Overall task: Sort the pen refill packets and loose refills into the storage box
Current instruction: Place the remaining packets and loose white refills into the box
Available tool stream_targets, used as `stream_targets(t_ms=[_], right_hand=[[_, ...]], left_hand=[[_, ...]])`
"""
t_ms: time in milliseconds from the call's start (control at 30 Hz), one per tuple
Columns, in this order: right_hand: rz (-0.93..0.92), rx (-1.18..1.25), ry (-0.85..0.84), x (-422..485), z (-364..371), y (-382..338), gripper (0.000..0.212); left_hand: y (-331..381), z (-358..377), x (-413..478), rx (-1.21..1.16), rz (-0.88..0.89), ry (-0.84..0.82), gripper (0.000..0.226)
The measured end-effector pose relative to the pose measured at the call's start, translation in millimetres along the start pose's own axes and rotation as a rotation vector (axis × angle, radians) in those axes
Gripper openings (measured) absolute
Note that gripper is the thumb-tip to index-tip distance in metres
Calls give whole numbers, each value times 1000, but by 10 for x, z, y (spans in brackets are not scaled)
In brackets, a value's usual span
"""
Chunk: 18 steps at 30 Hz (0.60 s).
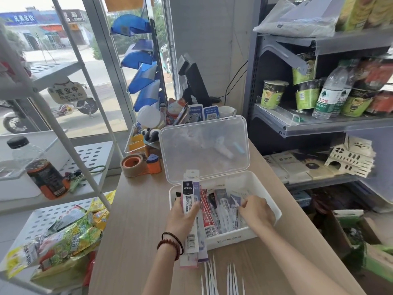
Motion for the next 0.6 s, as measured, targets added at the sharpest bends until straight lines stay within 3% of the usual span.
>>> stream_targets(t_ms=[100,167,433,600], right_hand=[[5,6,49,0,-26,-6,9],[11,-8,59,14,-13,2,14],[-119,47,-79,41,37,-37,16],[-178,69,-148,66,74,-49,48]], left_hand=[[-4,4,14,11,2,0,21],[-2,7,14,16,1,-2,19],[6,3,15,42,3,2,16],[3,4,18,52,-9,8,15]])
Point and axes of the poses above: each hand's wrist, its own x-axis towards the middle knuckle, its own z-axis out of the palm, y = z × x, the point moved 6 cm from there along x, towards the middle knuckle, and after that the axes turned 11 degrees about -y, right-handed, at the moved point
